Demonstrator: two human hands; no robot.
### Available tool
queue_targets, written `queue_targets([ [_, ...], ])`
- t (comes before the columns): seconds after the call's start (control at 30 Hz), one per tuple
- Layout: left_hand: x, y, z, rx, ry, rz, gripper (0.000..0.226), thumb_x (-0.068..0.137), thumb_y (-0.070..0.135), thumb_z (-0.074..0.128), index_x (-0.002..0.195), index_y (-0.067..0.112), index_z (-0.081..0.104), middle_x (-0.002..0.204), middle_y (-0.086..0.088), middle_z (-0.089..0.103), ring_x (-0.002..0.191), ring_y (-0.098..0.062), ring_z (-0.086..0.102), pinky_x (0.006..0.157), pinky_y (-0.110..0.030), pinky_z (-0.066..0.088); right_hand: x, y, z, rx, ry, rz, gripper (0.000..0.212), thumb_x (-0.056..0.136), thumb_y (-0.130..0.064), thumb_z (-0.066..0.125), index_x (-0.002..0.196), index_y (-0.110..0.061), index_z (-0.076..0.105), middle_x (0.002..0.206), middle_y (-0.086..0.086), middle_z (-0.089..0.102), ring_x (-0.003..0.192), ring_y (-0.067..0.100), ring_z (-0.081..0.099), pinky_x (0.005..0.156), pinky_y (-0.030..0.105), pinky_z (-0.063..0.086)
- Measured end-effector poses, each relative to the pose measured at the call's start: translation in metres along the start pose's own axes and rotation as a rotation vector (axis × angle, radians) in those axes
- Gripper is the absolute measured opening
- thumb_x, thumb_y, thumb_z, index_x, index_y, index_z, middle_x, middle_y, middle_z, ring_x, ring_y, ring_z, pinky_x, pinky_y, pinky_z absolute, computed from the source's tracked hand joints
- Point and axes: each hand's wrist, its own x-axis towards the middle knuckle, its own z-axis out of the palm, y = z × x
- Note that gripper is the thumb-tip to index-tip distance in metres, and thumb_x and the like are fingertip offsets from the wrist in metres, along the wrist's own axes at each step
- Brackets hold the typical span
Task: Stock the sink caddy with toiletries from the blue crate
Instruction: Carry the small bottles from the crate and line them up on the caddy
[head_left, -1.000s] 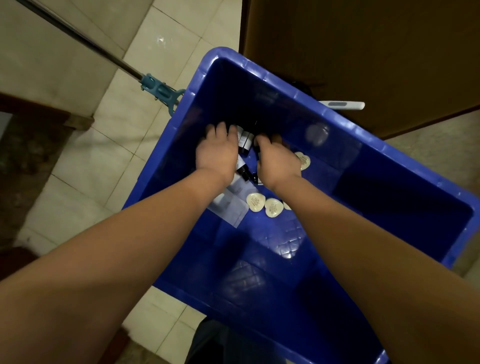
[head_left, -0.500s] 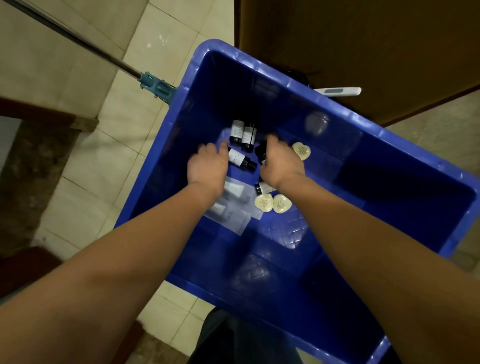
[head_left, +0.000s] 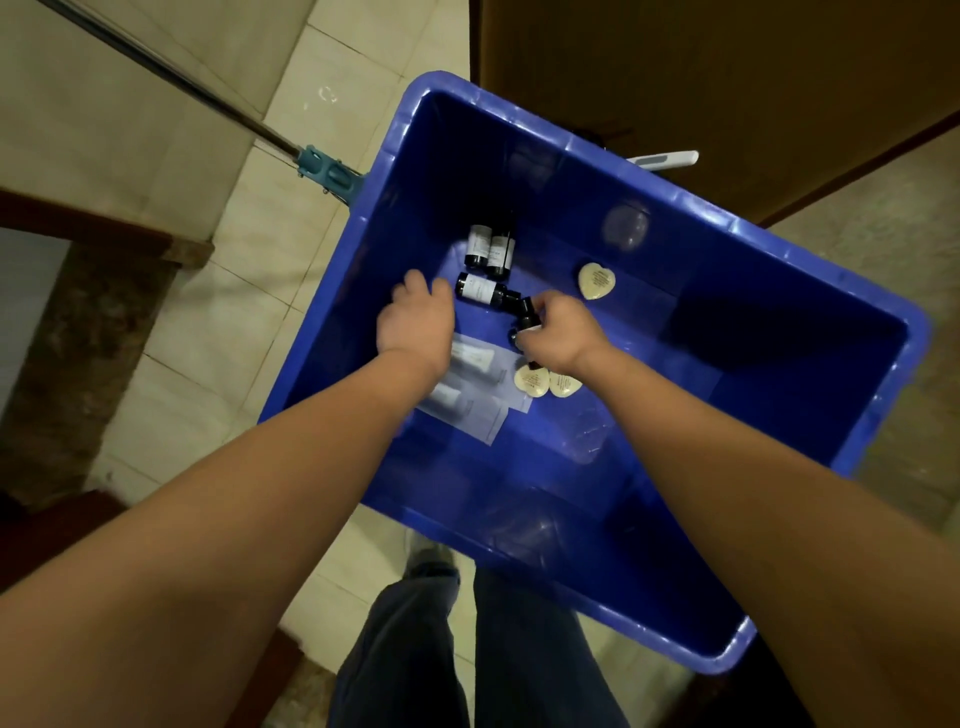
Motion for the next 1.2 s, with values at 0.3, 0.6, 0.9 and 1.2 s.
queue_targets([
  [0.3,-0.042,0.009,-0.018,-1.062,-0.148,-0.222,0.029,0.097,0.015,0.056,0.122,0.007,0.045,0.133,-0.015,0.035,0.088,-0.029,0.059,0.089,-0.037,0.052,-0.062,-0.007,0.003,0.247,0.050,0.042,0.031,0.085,-0.006,0.059,0.065,-0.015,0.037,0.066,0.008,0.045,0.066,0.023,0.047,0.061,0.037,0.044],
  [0.6,-0.114,0.008,-0.048,-1.886,-0.304,-0.384,0.009,0.097,0.000,0.048,0.091,0.002,0.054,0.082,-0.013,0.052,0.064,-0.018,0.048,0.059,-0.026,0.052,-0.156,-0.024,0.000,0.622,0.208,0.054,0.013,0.096,-0.015,0.055,0.084,-0.011,0.051,0.085,0.012,0.055,0.078,0.022,0.057,0.079,0.044,0.060],
  [0.9,-0.201,-0.006,-0.092,-2.081,-0.492,-0.168,0.028,0.102,0.015,0.046,0.125,0.002,0.054,0.097,-0.013,0.061,0.073,-0.014,0.057,0.067,-0.025,0.051,-0.254,-0.045,0.005,0.806,0.358,0.008,0.019,0.099,-0.028,0.055,0.100,-0.009,0.055,0.091,0.012,0.055,0.081,0.021,0.056,0.060,0.034,0.059],
  [1.2,-0.282,-0.029,-0.113,-2.029,-0.578,0.114,0.033,0.101,0.029,0.049,0.117,0.002,0.061,0.094,-0.008,0.069,0.079,-0.013,0.063,0.074,-0.024,0.053,-0.345,-0.061,0.020,1.001,0.415,-0.019,0.014,0.100,-0.024,0.049,0.103,-0.011,0.053,0.091,0.012,0.060,0.086,0.028,0.064,0.080,0.045,0.056],
])
